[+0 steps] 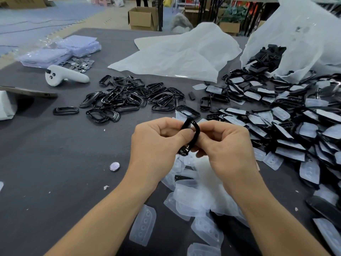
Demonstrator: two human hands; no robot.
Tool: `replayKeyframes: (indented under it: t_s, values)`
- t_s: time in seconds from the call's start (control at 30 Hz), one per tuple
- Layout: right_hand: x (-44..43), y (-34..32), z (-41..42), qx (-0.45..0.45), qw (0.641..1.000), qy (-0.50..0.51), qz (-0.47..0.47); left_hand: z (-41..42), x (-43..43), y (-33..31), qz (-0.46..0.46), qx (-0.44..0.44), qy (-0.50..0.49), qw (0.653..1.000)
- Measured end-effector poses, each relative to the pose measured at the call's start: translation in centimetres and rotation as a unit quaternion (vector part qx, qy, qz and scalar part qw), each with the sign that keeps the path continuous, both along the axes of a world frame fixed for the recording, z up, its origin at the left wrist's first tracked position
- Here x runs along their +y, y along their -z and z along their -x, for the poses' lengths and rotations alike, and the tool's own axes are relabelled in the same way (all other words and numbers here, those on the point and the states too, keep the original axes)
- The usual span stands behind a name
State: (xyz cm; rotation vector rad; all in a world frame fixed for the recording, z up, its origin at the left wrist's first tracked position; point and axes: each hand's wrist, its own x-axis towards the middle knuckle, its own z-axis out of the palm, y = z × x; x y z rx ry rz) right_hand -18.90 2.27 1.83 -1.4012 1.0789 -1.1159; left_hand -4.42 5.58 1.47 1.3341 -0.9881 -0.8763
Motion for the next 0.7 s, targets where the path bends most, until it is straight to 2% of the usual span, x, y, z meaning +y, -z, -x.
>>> replayKeyframes:
  t_s: [0.13,0.23,0.37,0.6,0.7]
  values:
    - [-0.07,-0.37,0.21,-0.028,0.998,-0.061,-0.018,-0.28,-0.18,-0.06,0.003,0.031,0.008,0.999]
    - [-0.20,-0.42,0.18,-0.031,0.998,-0.050,-0.026,-0.40,-0.16,-0.09,0.008,0.035,0.026,0.999]
    - [0.03,-0.48,0.03,-0.050,0.998,-0.027,-0.040,-0.12,-0.16,0.21,0.035,0.022,-0.015,0.999]
    - [0.59,-0.45,-0.63,-0.102,0.989,-0.066,-0.087,0.08,0.03,0.51,0.043,-0.024,-0.097,0.994]
    - [0.77,-0.49,-0.69,-0.103,0.987,-0.085,-0.090,0.06,0.09,0.27,0.044,-0.034,-0.101,0.993]
